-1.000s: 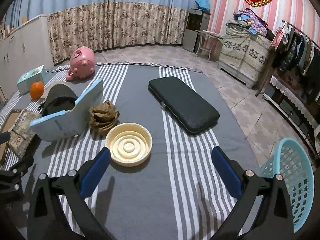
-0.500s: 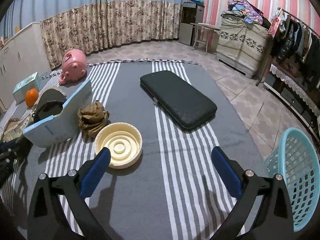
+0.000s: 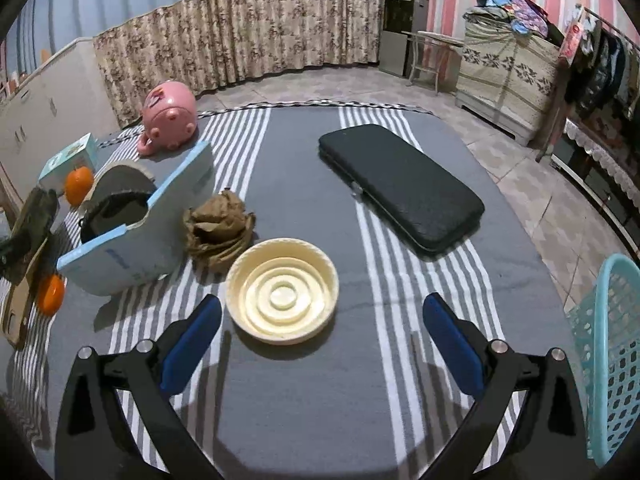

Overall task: Collect trash
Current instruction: 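Grasp the snack packet with the left tool while the right tool grasps the cream round container, then carry the packet and cream container over the basket and open both tools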

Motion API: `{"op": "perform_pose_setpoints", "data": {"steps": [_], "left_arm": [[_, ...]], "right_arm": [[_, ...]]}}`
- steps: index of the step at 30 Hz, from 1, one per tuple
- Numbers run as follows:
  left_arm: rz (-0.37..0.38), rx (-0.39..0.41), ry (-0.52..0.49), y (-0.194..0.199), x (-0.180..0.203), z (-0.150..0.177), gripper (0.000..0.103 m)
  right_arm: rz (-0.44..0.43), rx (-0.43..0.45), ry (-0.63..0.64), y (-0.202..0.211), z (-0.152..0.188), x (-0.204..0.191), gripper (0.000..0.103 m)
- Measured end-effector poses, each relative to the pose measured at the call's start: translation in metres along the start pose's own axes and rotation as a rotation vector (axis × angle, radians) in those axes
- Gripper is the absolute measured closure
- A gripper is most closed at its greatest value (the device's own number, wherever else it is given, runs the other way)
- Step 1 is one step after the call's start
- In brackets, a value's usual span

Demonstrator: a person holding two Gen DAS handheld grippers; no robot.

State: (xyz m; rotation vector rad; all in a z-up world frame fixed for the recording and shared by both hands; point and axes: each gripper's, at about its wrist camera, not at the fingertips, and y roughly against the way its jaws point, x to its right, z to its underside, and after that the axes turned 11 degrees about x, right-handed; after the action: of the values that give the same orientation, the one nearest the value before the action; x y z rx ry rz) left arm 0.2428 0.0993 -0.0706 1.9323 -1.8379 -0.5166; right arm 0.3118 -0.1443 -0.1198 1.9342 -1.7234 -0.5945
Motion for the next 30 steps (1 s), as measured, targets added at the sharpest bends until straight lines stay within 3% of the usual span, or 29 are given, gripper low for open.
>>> {"op": "perform_pose_setpoints", "data": {"steps": [4, 5, 6, 9, 18, 26, 30], "left_arm": [[-0.007, 0.006, -0.006, -0.002, 0.000, -0.002, 0.101], [-0.006, 0.008, -0.003, -0.002, 0.001, -0.002, 0.101], [-0.005, 0.009, 0.002, -0.002, 0.000, -0.002, 0.101], [-0.009, 0.013, 0.007, -0.002, 0.002, -0.005, 0.101], [-0.037, 0.049, -0.044, 0.019, 0.016, -0.014, 0.102], [0.005, 0.168, -0.112, 0.068, 0.057, -0.052, 0.103], [0.060, 0.249, -0.148, 0.096, 0.093, -0.075, 0.103]], "right_arm": [[-0.016, -0.037, -0.019, -0.011, 0.000, -0.001, 0.006], [-0.018, -0.043, -0.021, -0.012, 0.001, 0.000, 0.011], [-0.028, -0.053, -0.024, -0.015, 0.001, 0.000, 0.024], [-0.042, -0.049, -0.025, -0.014, 0.000, -0.001, 0.041], [-0.073, 0.035, -0.096, 0.008, -0.004, 0.018, 0.043], [-0.023, 0.202, -0.172, 0.080, -0.019, 0.074, 0.043], [0.081, 0.257, -0.114, 0.123, -0.020, 0.107, 0.043]]}}
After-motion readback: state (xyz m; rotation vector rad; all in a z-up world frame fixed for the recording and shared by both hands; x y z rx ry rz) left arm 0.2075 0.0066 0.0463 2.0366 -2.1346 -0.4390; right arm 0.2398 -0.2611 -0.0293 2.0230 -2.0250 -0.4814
